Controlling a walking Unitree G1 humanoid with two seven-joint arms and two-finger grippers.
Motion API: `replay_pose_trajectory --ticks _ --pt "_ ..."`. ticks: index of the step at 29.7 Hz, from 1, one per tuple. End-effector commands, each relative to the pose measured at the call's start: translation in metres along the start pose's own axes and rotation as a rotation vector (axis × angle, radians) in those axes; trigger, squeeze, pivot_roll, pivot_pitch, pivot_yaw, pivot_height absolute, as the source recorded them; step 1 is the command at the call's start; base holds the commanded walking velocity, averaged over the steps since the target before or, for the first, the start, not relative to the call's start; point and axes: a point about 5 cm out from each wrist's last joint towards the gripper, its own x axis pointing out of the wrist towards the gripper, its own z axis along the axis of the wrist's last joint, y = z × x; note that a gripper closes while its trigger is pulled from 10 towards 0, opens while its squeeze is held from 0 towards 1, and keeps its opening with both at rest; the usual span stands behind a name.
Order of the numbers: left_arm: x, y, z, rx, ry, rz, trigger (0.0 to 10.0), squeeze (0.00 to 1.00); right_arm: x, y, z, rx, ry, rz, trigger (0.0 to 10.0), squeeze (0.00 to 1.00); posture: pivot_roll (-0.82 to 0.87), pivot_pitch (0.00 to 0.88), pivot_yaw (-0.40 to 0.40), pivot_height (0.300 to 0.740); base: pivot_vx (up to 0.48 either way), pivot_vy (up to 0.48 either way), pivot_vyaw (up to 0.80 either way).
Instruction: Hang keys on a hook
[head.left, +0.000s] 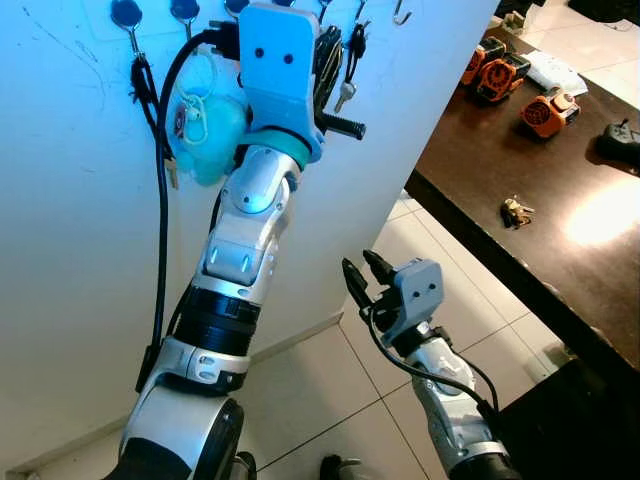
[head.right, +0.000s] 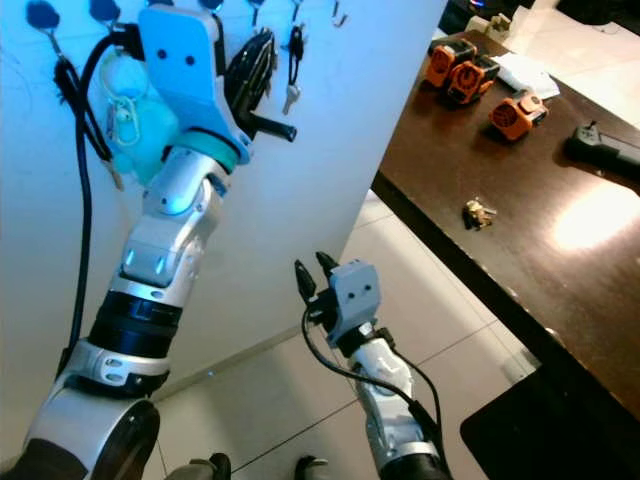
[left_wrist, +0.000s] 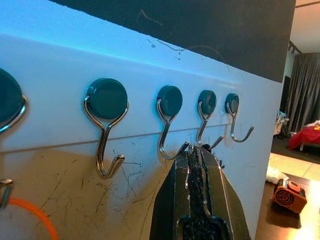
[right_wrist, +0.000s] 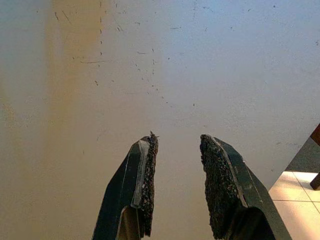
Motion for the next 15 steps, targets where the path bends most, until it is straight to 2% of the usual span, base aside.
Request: replay_pose_trajectory --ticks 1,6,15 --pt "0.0028 -0.0015 0.0098 -0.011 -0.048 0.002 10.0 0.00 -0.0039 -0.0009 -0.0034 0.001 0.012 -0.007 10.0 0.00 -0.05 0.132 -0.010 0.740 0.000 0.000 0.00" --pt "-0.0009 -0.0019 0.0170 -0.042 -0.074 -0.023 10.0 0.00 -0.0051 -0.0007 -0.0043 0.001 0.015 -0.008 10.0 0.00 -0.05 0.132 -0.010 0.740 0.000 0.000 0.00" --pt "-0.0025 -0.0026 0.0172 -0.042 -0.070 -0.026 10.0 0.00 -0.0040 0.0001 -0.0046 0.002 0.017 -0.005 10.0 0.00 -0.05 0.134 -0.011 0.740 0.000 0.000 0.00"
